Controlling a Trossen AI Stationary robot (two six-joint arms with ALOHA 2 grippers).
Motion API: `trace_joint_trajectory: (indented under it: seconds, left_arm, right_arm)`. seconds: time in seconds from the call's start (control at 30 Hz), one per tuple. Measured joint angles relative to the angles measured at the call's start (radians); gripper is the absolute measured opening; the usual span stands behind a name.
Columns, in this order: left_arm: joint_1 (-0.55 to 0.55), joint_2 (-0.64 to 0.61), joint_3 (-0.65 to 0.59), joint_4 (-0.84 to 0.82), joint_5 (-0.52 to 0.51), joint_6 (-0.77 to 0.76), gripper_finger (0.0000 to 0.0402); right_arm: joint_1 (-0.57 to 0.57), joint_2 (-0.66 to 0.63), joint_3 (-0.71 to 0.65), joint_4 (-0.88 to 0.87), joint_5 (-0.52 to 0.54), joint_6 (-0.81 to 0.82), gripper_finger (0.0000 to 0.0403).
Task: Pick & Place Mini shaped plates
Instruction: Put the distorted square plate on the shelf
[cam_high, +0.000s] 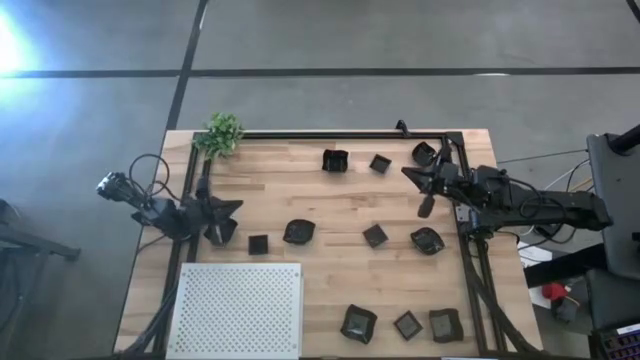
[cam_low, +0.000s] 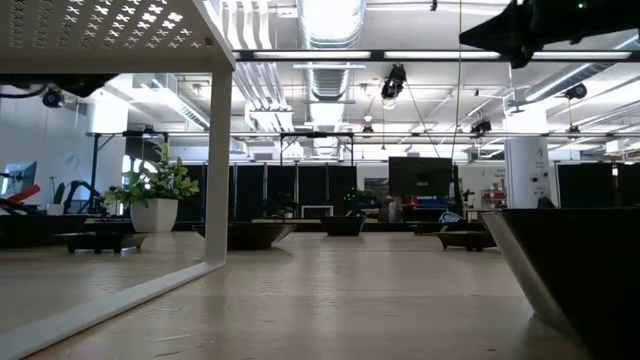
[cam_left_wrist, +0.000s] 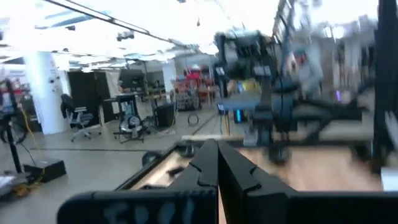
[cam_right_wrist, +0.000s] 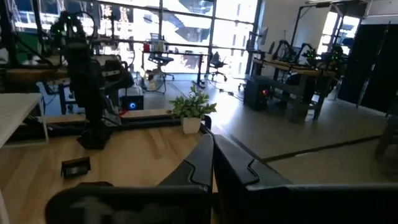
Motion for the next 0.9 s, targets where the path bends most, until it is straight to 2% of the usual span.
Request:
trace_joint_trajectory:
  seconds: [0.13,0.3,0.6,0.77,0.9]
  left_arm:
    - [0.0,0.003,0.029,0.019,-0.08,-0.059,0.0]
    - [0.0,0.046,0.11,-0.008,-0.123,-0.046,0.0]
    - [0.0,0.249,0.264,-0.061,-0.235,-0.135,0.0]
    - [0.0,0.386,0.366,-0.183,-0.32,-0.237,0.0]
    - [0.0,0.488,0.476,-0.373,-0.347,-0.398,0.0]
  right_arm:
    - [-0.001,0.038,0.025,-0.001,0.035,-0.02,0.0008]
    - [0.0,0.059,0.045,0.0,0.035,-0.054,0.0008]
    - [0.0,0.058,0.047,0.002,0.034,-0.055,0.0008]
    - [0.0,0.058,0.047,0.002,0.034,-0.055,0.0008]
    - [0.0,0.057,0.047,0.002,0.034,-0.055,0.0008]
